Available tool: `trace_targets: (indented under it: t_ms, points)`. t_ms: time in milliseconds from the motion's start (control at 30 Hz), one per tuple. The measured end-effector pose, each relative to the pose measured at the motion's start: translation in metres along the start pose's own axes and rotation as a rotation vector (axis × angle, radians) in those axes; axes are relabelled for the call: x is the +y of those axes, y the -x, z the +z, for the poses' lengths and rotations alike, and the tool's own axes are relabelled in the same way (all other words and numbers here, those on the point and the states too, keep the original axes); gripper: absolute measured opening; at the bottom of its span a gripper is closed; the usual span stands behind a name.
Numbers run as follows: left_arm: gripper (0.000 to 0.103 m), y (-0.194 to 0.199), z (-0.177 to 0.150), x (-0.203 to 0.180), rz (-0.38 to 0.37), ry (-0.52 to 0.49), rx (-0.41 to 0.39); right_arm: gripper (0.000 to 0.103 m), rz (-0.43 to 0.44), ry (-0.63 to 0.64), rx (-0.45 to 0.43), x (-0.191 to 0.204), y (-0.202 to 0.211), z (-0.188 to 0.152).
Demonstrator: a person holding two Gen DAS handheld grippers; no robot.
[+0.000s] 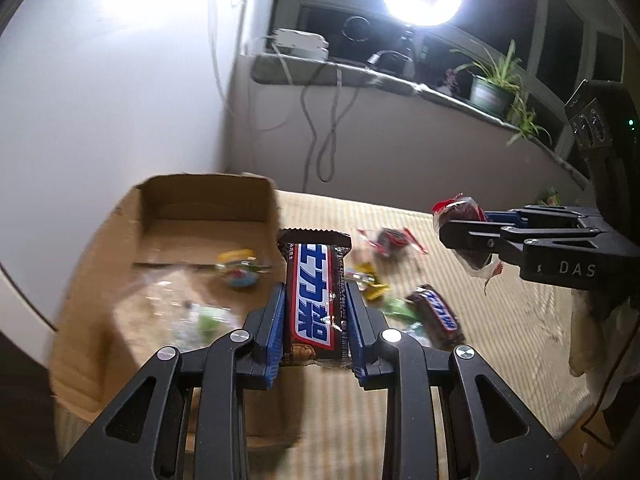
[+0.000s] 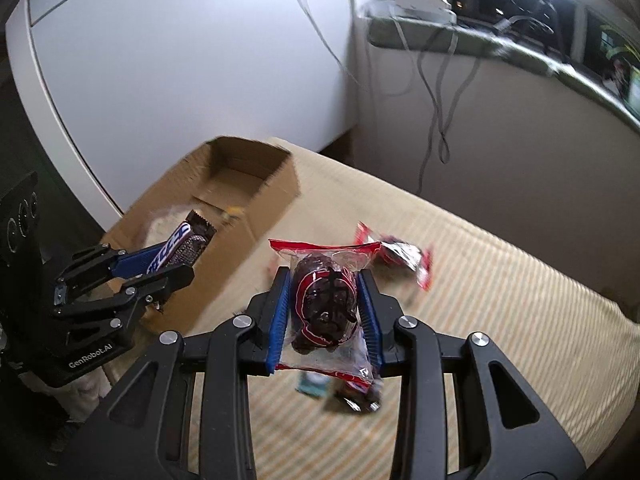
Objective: Organize snacks
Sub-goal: 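Carry the Snickers bar and red chocolate into the box and release both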
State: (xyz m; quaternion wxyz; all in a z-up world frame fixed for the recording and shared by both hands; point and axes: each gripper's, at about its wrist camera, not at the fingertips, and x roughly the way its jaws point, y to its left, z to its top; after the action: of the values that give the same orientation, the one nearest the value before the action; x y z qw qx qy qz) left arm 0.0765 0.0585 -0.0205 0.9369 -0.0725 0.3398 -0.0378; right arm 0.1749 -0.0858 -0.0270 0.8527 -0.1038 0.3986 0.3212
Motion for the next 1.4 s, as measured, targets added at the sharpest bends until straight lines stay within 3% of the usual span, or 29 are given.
trace_targets:
  t_ms: [300,600,900,1400]
  points:
    - [0.026,0.007,0.012,0.044,0.073,0.042,-0.028,0.034,0.052,0.071,-0.017,0.047,-0.029,0.038]
    - [0.026,0.001,0.017,0.074,0.115,0.071,-0.019,0.034,0.081,0.122,0.019,0.077,-0.074,0.065]
    - [0.026,-0.004,0.020,0.087,0.140,0.088,-0.007,0.034,0.109,0.137,0.065,0.087,-0.119,0.081]
    - [0.027,-0.012,0.026,0.091,0.163,0.092,0.009,0.035,0.127,0.140,0.086,0.091,-0.143,0.090]
